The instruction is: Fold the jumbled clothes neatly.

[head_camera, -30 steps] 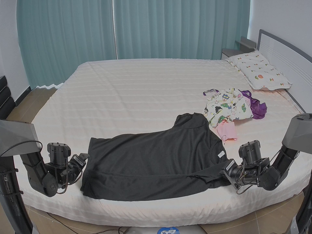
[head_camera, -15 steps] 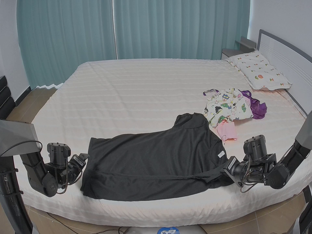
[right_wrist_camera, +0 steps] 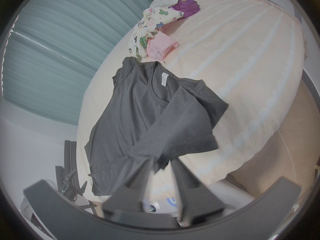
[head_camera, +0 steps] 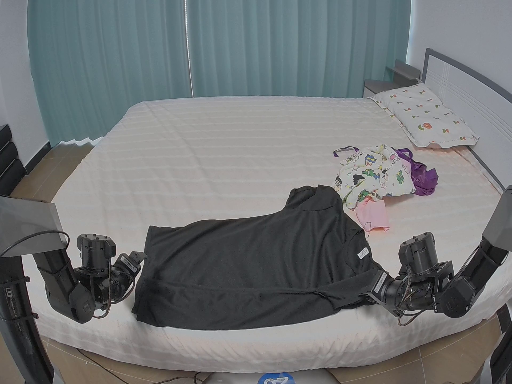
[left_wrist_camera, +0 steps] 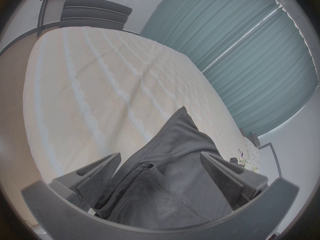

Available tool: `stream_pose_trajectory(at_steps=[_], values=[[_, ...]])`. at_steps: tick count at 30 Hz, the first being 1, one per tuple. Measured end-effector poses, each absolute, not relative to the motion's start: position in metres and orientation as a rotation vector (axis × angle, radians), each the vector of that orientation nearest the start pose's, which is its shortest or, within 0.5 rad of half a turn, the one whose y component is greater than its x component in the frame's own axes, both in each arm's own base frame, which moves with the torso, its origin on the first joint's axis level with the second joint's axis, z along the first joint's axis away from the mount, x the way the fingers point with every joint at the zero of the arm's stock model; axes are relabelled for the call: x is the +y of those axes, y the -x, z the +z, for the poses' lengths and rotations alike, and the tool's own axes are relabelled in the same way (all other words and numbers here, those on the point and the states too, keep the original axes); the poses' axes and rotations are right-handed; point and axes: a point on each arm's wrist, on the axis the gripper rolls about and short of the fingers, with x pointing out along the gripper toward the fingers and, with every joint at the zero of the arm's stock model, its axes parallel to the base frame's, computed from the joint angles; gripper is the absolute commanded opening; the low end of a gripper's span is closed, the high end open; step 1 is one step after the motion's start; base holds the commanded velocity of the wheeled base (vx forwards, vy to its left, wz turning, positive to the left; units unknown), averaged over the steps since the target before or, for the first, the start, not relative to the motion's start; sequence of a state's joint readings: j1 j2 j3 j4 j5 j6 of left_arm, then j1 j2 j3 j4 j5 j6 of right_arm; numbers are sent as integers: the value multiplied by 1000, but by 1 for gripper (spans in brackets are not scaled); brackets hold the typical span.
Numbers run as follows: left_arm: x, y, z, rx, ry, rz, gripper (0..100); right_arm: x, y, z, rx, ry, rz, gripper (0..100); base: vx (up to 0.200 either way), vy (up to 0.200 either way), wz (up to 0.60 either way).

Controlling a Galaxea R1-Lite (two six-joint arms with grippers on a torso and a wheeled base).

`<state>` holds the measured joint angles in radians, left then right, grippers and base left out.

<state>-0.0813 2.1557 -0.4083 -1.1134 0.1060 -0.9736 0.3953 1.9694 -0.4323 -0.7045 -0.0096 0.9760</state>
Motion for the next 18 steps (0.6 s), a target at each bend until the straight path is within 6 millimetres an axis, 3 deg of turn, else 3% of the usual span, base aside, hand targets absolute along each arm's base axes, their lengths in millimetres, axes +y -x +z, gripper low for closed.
stream_pose_trajectory(at_steps=[7, 18], values=[[-21, -291, 4, 566, 881, 327, 100, 100, -250, 27, 912, -736, -73, 100, 0, 0, 0], [-21, -291, 5, 564, 881, 327, 100, 78, -290, 19, 870, -753, -81, 100, 0, 0, 0]])
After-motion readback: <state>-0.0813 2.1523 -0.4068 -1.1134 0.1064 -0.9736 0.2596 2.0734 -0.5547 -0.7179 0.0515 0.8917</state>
